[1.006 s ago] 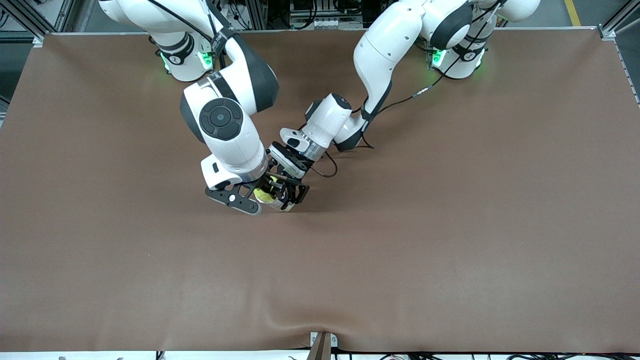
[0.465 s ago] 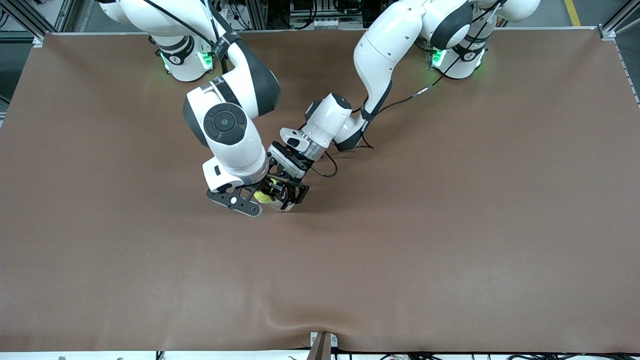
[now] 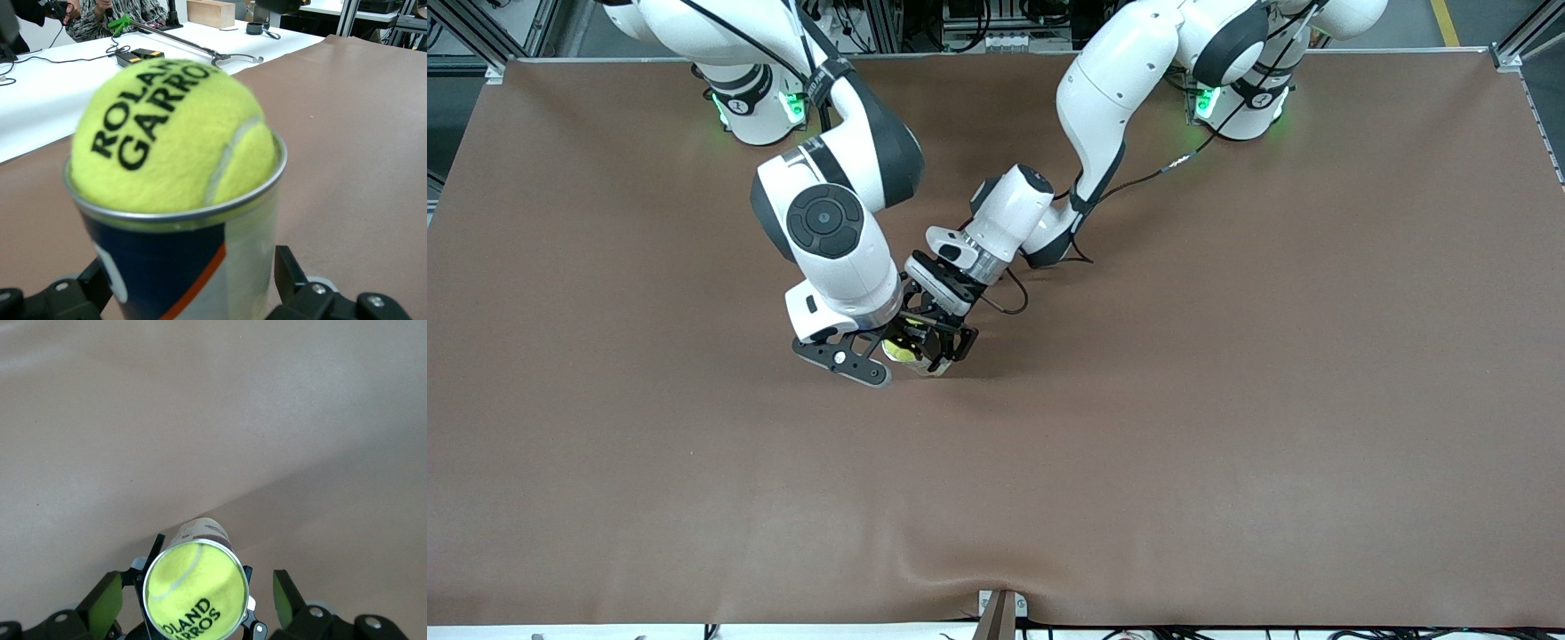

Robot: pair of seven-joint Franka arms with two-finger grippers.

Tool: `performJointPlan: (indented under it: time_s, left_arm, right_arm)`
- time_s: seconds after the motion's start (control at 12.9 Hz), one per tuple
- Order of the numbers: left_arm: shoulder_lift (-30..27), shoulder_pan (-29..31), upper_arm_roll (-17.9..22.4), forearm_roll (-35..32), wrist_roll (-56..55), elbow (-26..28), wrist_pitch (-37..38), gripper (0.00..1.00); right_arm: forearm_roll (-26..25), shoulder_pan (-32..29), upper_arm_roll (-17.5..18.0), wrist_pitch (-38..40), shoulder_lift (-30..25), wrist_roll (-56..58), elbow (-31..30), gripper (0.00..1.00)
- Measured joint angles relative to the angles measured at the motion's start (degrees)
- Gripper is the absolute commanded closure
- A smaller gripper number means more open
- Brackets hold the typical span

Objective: Insert tennis ball vertically with right arm
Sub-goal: 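Push the second ball into the can rim and open the right gripper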

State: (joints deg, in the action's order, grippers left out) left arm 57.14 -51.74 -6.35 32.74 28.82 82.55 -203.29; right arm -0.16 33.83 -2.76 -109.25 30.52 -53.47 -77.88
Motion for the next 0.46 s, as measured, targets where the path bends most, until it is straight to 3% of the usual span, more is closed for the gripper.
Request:
performJointPlan:
  time_s: [0.46]
  left_arm:
    - [-2.36, 0.0, 0.0, 0.09, -0.34, 3.74, -0.01, 0.0]
  right_arm:
    - [-0.02, -3.47, -0.87, 4.58, -2.57, 8.23, 0.99, 0.0]
